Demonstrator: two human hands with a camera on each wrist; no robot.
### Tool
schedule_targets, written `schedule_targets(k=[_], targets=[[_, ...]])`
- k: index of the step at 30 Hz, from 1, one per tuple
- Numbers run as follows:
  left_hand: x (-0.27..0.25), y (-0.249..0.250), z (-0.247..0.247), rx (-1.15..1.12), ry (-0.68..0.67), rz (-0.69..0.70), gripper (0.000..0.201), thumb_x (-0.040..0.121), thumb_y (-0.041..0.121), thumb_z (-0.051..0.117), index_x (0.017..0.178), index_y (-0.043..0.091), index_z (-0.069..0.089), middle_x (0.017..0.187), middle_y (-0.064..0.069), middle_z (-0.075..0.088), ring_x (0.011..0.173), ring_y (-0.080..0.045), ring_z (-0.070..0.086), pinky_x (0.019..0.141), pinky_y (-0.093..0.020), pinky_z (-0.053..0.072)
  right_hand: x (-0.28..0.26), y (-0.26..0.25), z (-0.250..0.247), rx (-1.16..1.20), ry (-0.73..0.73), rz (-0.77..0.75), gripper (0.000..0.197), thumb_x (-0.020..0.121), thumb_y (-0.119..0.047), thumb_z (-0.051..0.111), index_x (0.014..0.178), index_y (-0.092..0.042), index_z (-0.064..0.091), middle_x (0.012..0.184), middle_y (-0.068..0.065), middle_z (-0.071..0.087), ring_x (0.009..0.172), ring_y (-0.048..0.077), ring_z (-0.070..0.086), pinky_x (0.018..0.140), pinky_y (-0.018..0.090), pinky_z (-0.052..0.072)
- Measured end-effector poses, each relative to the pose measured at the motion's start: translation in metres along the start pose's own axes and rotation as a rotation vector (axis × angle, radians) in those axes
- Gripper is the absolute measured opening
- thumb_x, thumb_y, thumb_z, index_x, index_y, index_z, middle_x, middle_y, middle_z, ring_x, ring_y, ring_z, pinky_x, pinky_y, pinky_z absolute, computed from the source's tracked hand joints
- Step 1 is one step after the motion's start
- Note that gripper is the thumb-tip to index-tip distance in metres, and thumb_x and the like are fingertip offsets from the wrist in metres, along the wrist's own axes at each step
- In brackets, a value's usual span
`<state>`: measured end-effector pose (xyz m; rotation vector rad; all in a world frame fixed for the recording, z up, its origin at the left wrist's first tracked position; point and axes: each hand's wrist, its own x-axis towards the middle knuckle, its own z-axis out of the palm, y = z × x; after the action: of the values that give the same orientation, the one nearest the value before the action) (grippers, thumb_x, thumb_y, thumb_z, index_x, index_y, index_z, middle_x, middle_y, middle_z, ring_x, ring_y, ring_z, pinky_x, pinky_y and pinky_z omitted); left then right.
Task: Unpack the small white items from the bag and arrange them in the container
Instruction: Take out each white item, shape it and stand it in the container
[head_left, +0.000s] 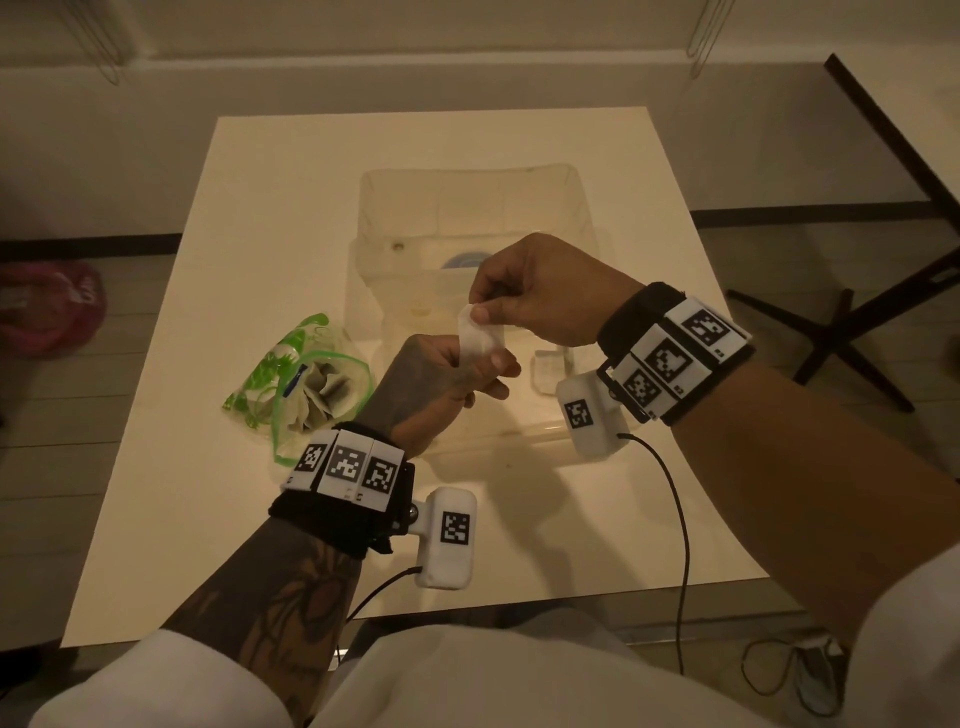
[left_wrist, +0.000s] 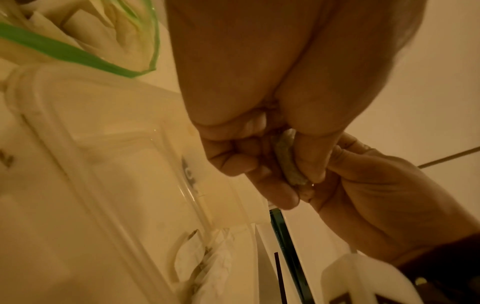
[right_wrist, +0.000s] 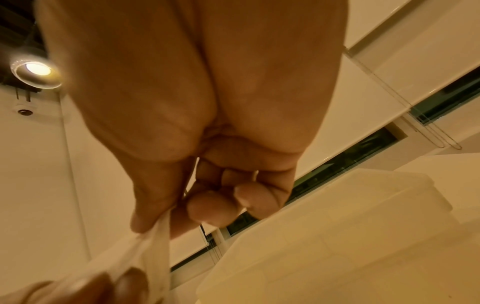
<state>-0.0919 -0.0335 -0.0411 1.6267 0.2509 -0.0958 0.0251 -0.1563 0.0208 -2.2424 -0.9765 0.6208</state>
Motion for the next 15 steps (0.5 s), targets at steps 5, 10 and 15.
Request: schedule_targets(k=[5, 10, 15], targets=[[0.0015, 0.0, -0.0016, -0.008, 0.009, -0.058, 0.02, 0.092, 0.028, 0.061, 0.093, 0.012, 0.073, 0.095, 0.001, 0.076, 0.078, -0.012, 0.07, 0.065, -0.028, 0.043, 0.0004, 0.0039, 0.0004, 0.015, -0.002, 0.005, 0.007, 0.089, -0.023, 0.068, 0.091, -0.017, 0.072, 0.079, -0.005, 0.069, 0.072, 0.007, 0.061, 0.069, 0.021, 0.05], [0.0013, 0.0019, -0.0009, 0.046, 0.064, -0.05, 0.025, 0.091, 0.034, 0.061, 0.1, 0.014, 0.074, 0.098, 0.001, 0.075, 0.087, -0.011, 0.071, 0.067, -0.025, 0.044, 0.0011, 0.0061, -0.0004, 0.024, -0.006, 0.009, 0.008, 0.089, -0.022, 0.068, 0.091, -0.015, 0.072, 0.082, 0.0, 0.07, 0.078, 0.017, 0.064, 0.072, 0.027, 0.052], [0.0024, 0.0045, -0.001, 0.056, 0.047, -0.047, 0.022, 0.089, 0.031, 0.065, 0.095, 0.013, 0.074, 0.094, 0.0, 0.076, 0.084, -0.01, 0.072, 0.067, -0.024, 0.045, 0.0011, 0.0096, -0.0001, 0.007, 0.004, 0.007, 0.006, 0.089, -0.022, 0.068, 0.088, -0.018, 0.072, 0.08, -0.004, 0.069, 0.075, 0.011, 0.062, 0.07, 0.024, 0.05]])
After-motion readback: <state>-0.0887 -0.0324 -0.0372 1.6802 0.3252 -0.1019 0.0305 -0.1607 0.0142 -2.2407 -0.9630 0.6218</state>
